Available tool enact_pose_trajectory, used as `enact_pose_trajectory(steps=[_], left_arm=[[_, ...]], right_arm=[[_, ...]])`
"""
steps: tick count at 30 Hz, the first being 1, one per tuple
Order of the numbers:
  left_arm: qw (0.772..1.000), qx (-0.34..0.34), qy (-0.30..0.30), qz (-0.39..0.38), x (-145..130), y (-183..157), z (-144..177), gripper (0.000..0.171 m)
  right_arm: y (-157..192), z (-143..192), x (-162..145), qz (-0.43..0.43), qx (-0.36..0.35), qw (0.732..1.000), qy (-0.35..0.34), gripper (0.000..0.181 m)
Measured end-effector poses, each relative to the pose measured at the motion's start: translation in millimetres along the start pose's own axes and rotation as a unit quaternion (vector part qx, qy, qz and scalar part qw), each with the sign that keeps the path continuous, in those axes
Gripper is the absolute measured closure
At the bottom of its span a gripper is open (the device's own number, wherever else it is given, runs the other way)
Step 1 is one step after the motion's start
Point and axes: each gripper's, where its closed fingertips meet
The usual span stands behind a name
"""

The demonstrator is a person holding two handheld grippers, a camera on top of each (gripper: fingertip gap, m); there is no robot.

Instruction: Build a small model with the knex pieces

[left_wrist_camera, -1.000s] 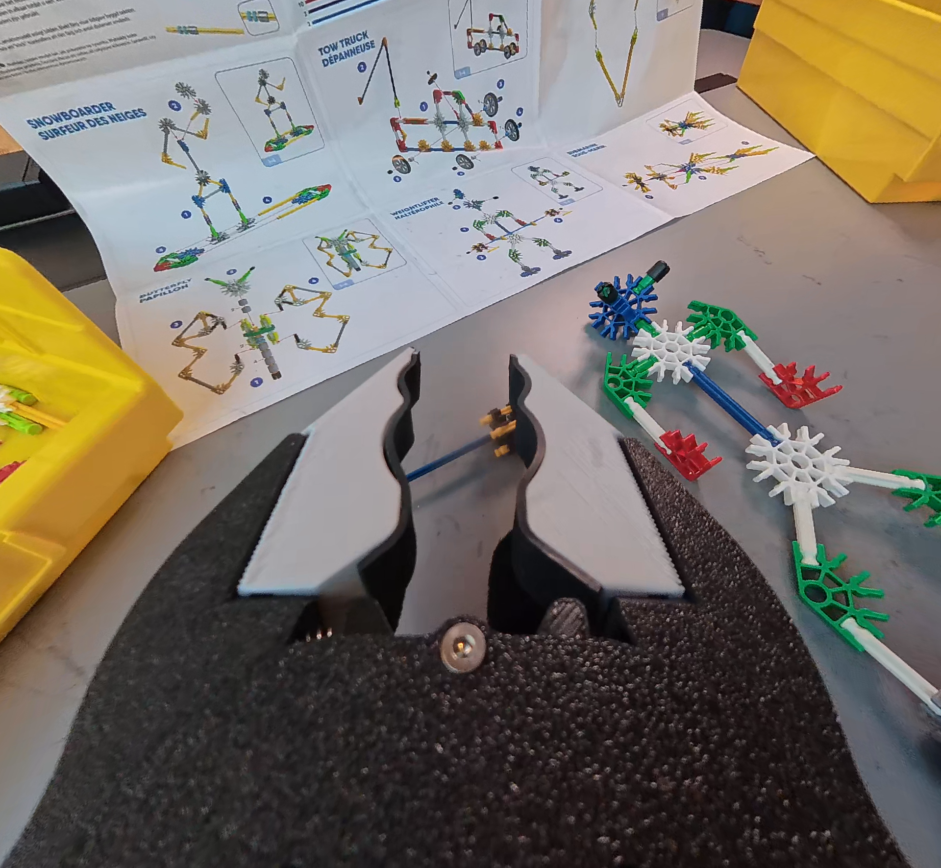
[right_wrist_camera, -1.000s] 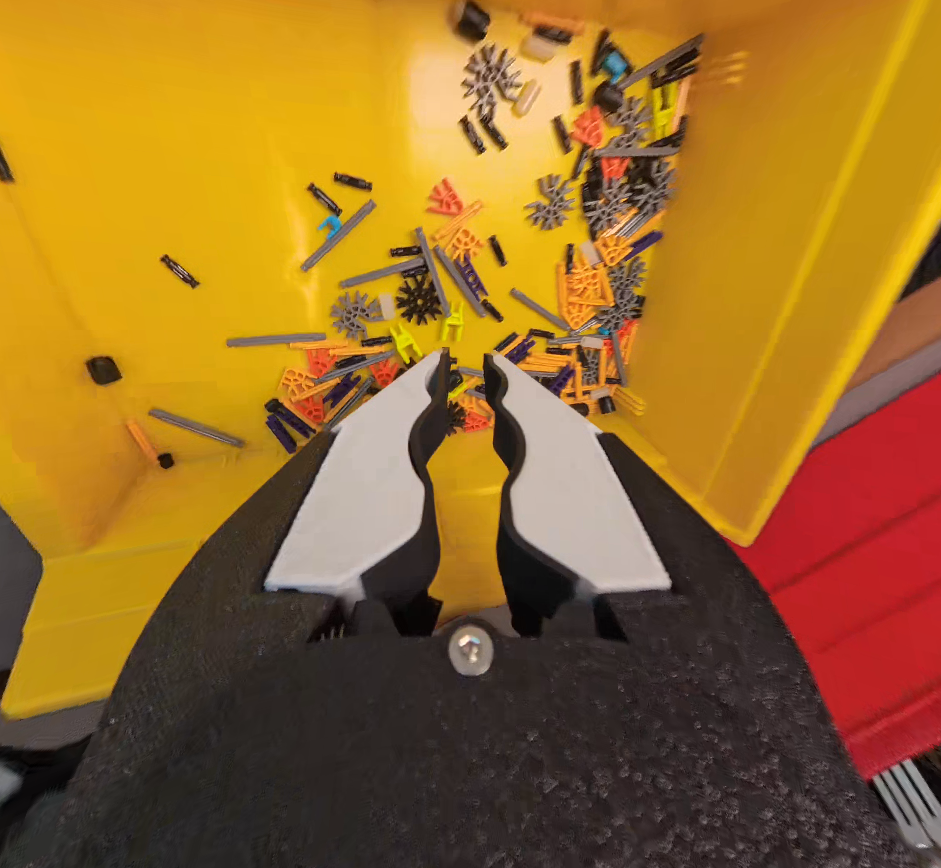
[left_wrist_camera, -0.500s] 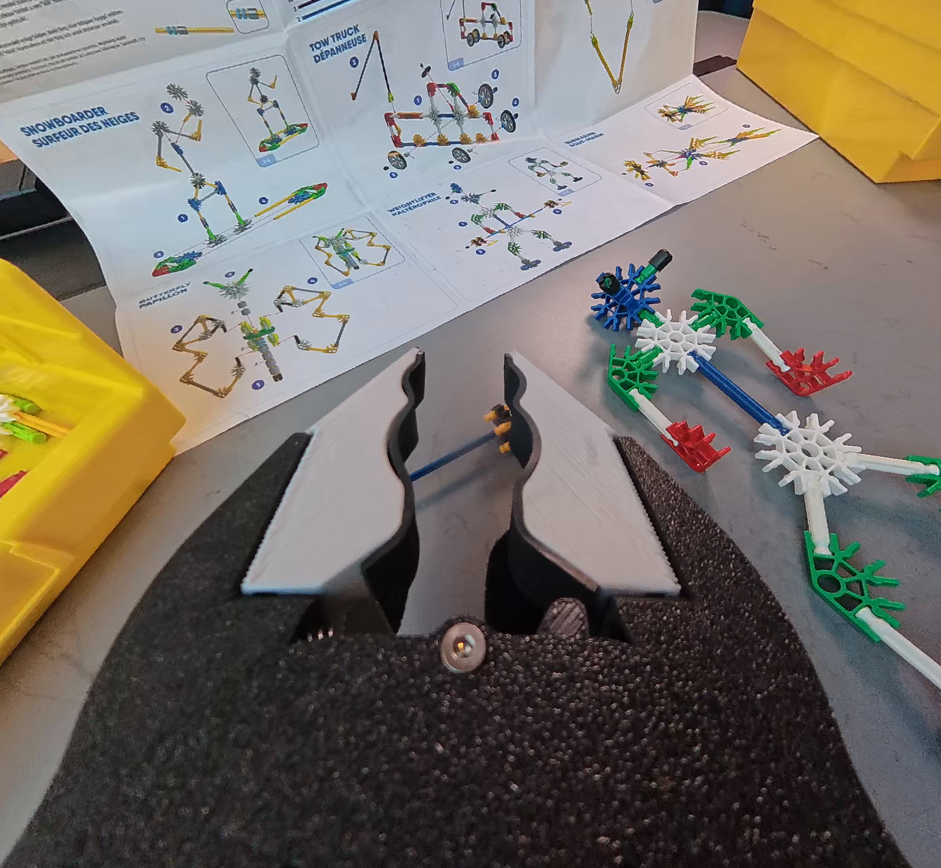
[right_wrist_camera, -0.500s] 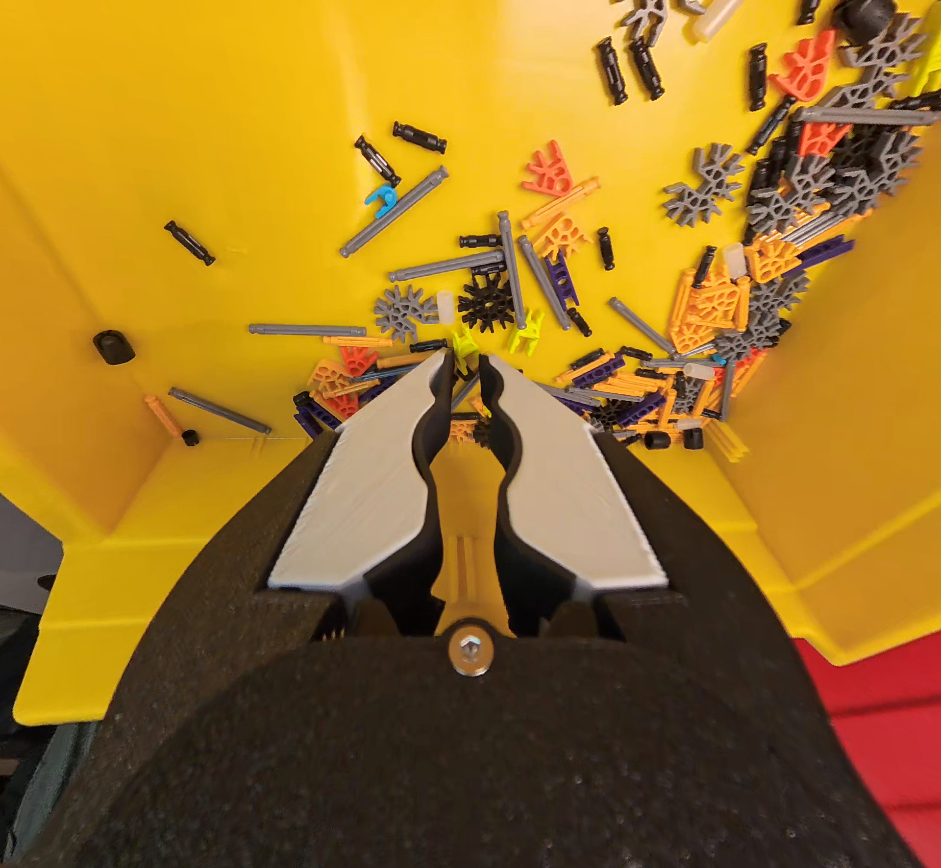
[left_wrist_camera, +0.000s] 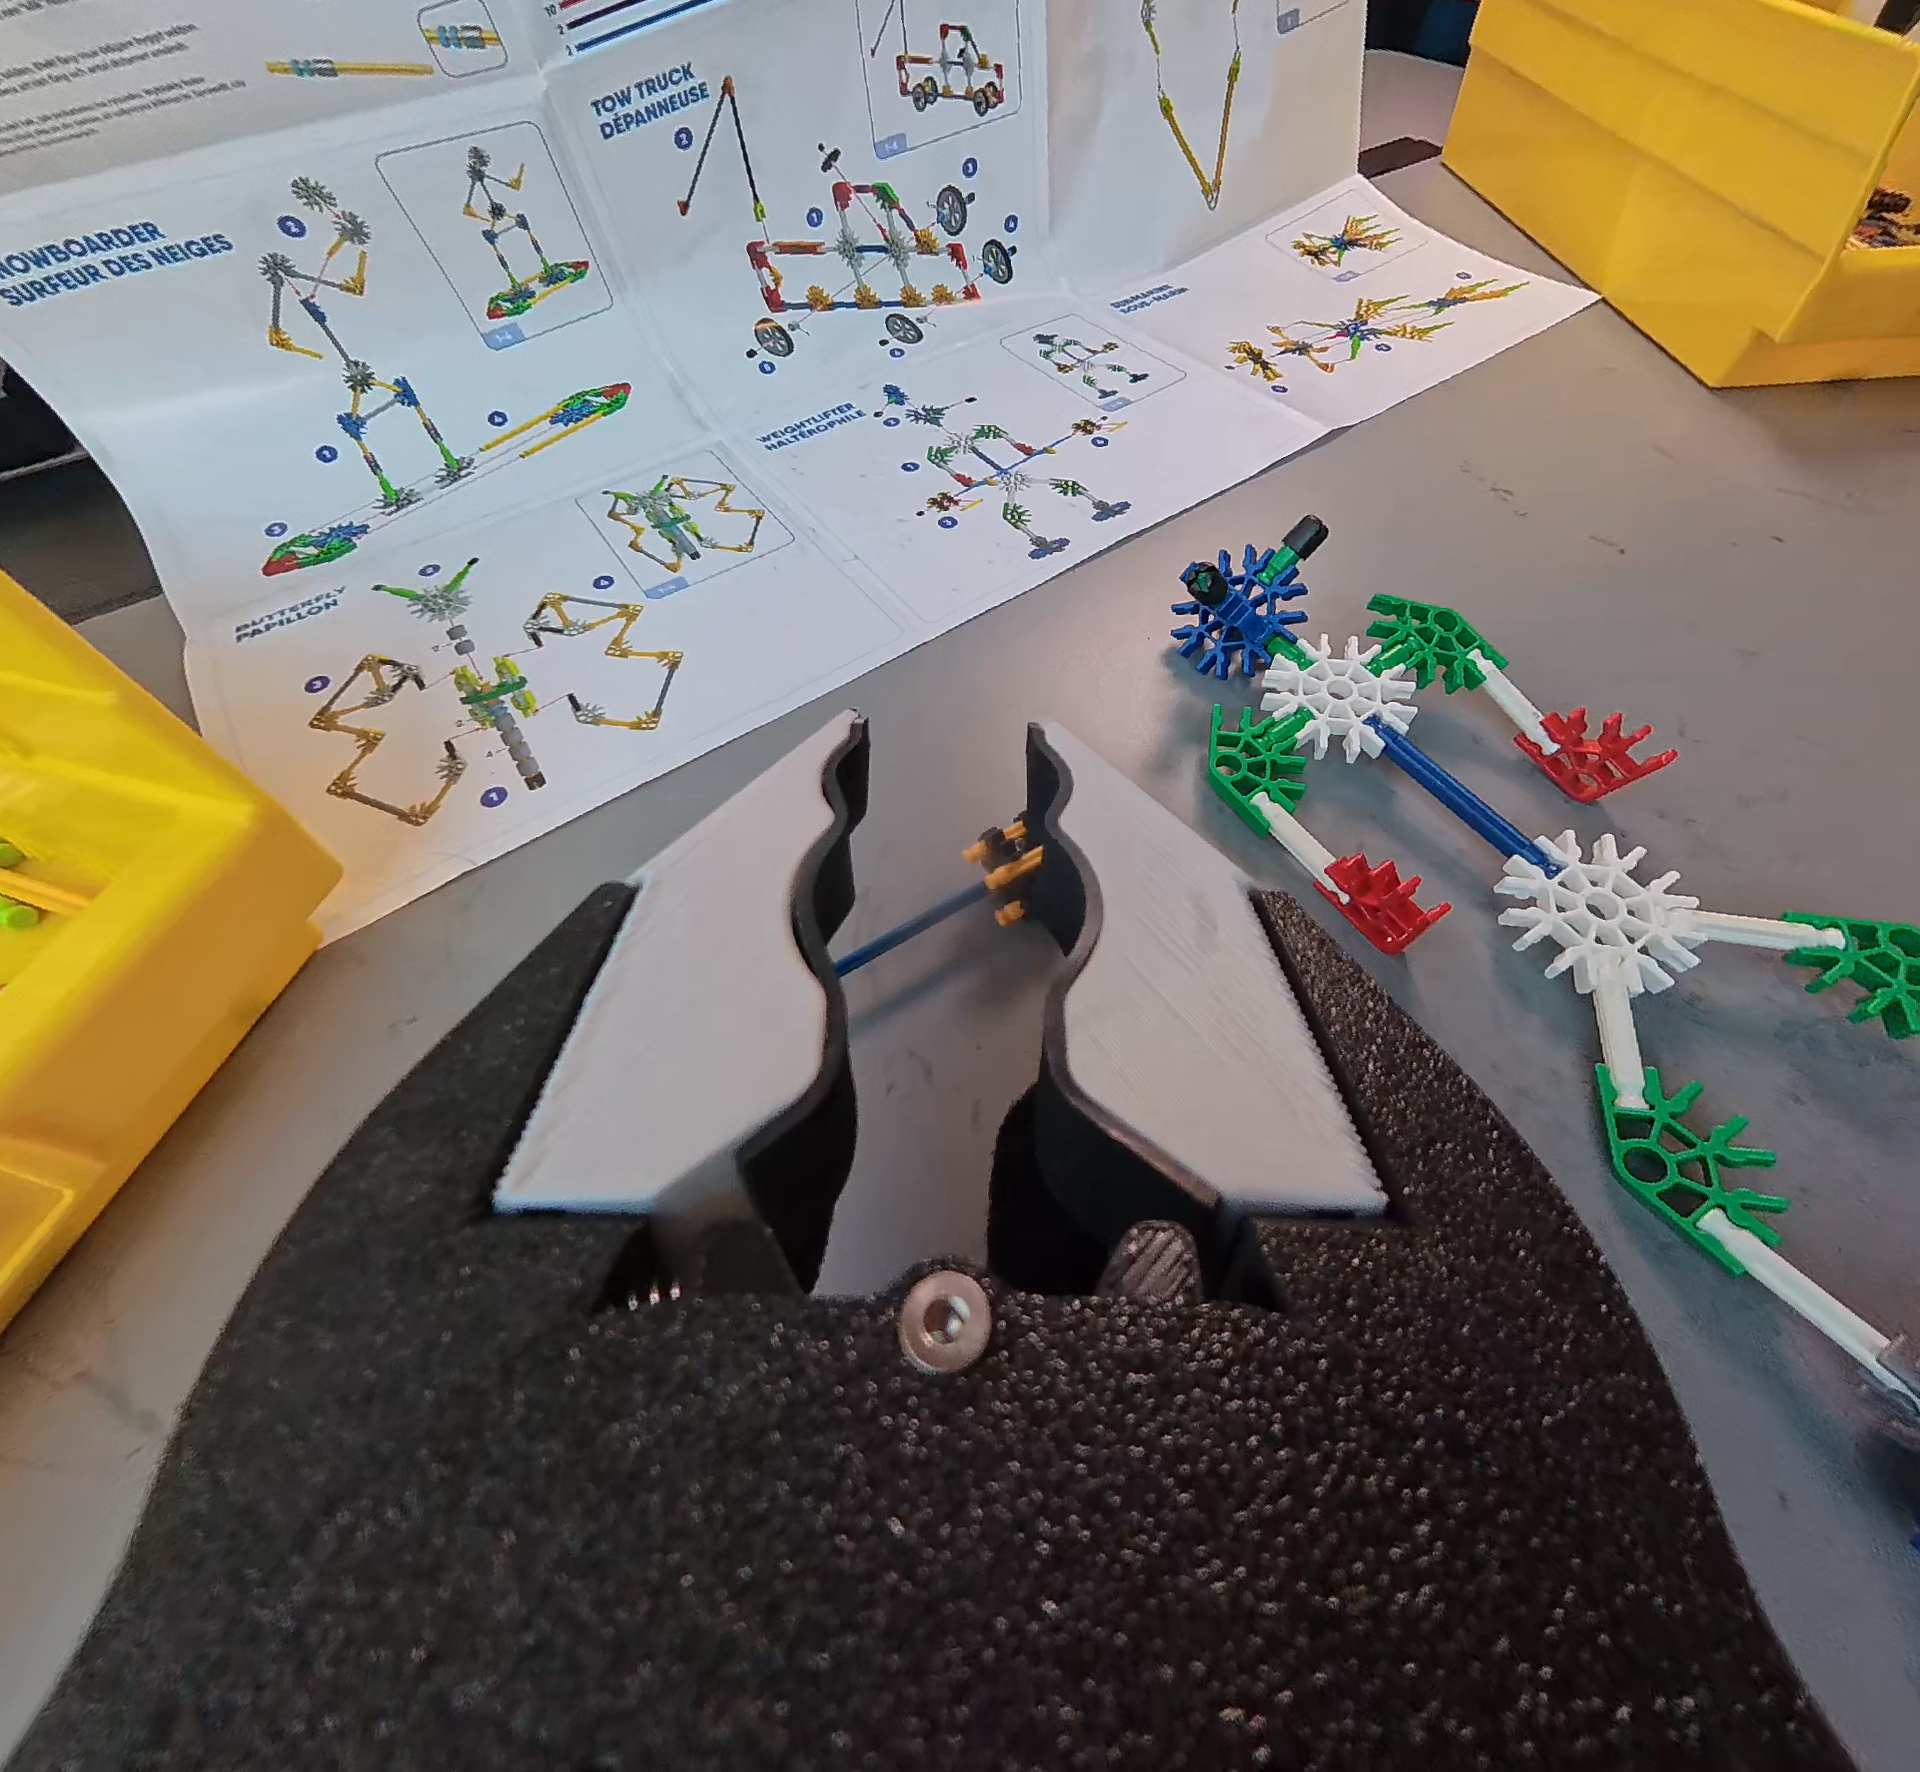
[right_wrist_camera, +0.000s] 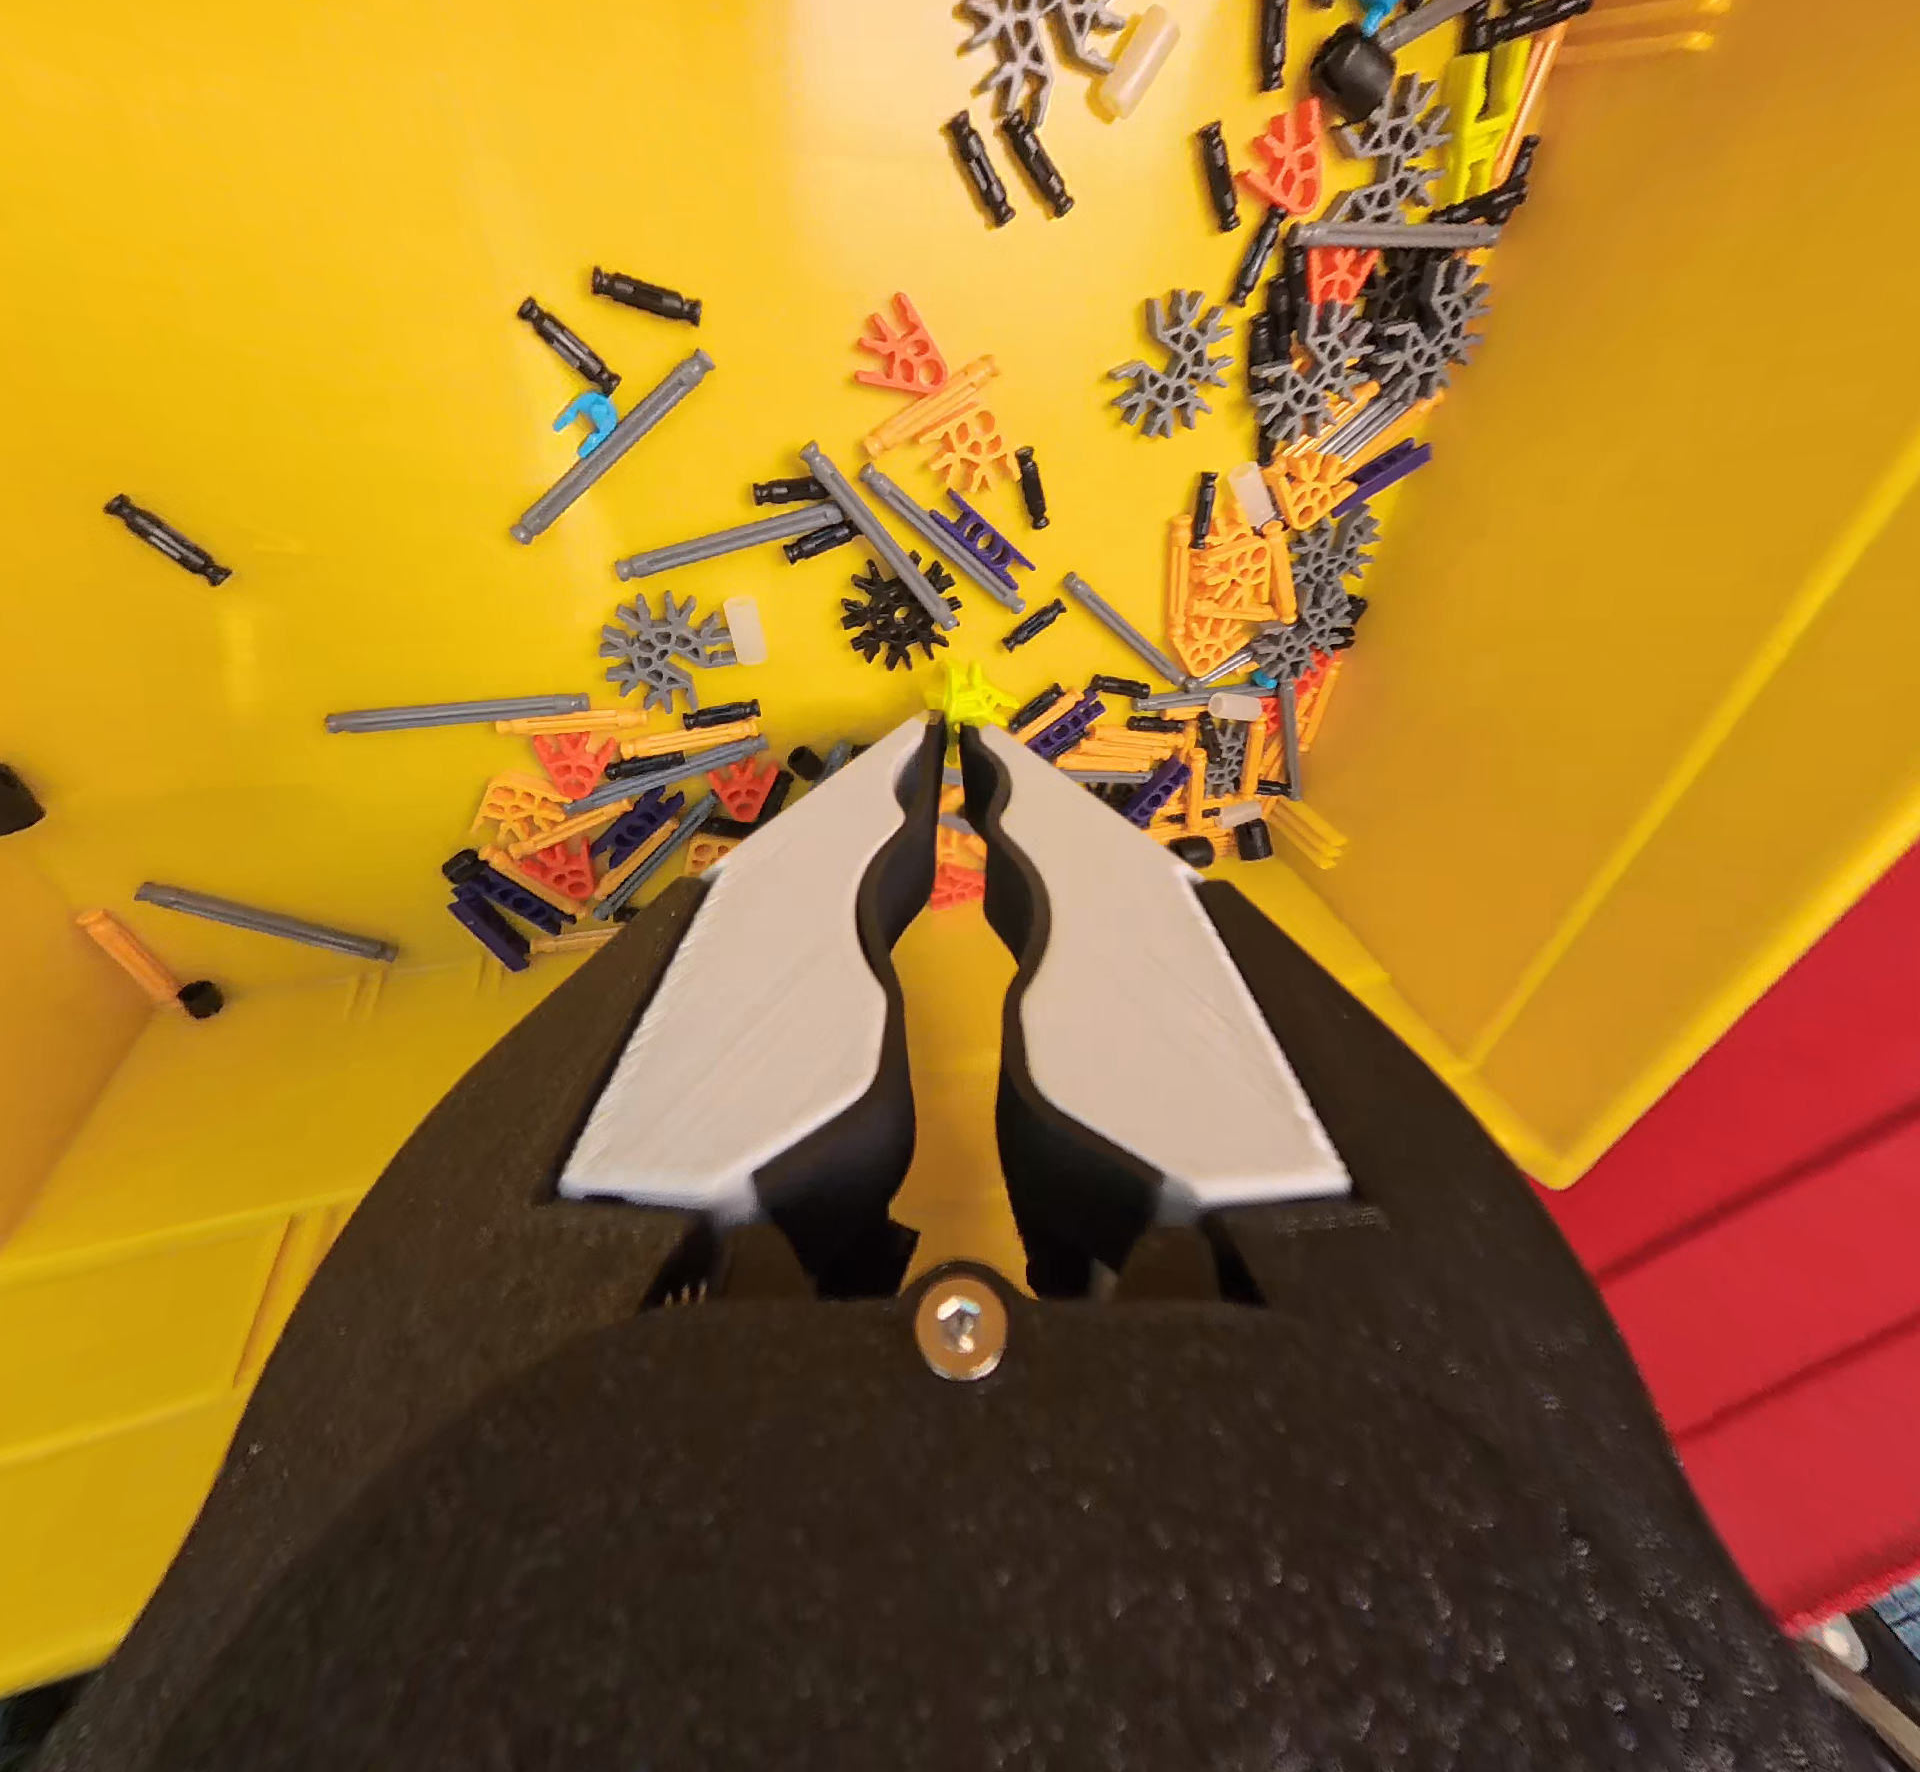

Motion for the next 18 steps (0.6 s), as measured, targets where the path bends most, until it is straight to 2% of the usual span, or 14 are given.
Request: enact_pose_trajectory(steps=[5, 8, 12, 18], left_arm=[[1.000, -0.004, 0.006, -0.002, -2, -2, -1, 0.141], [1.000, -0.005, 0.011, -0.002, -3, -2, -2, 0.141], [1.000, -0.008, 0.016, -0.001, -4, -2, -4, 0.141], [1.000, -0.013, 0.009, -0.001, -2, -4, -1, 0.141]], right_arm=[[-14, 9, 17, -0.020, -0.087, 0.995, -0.045, 0.175], [-25, 39, 39, -0.059, -0.154, 0.981, -0.106, 0.172], [-30, 102, 89, -0.087, -0.217, 0.946, -0.225, 0.170], [-6, 171, 183, -0.081, -0.226, 0.899, -0.365, 0.168]])
Point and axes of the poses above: each gripper's, where its closed fingertips meet, z back along the fingers, x out of its top, y = z × x across the jaws, and after that the axes turned 15 degrees about z, right-handed
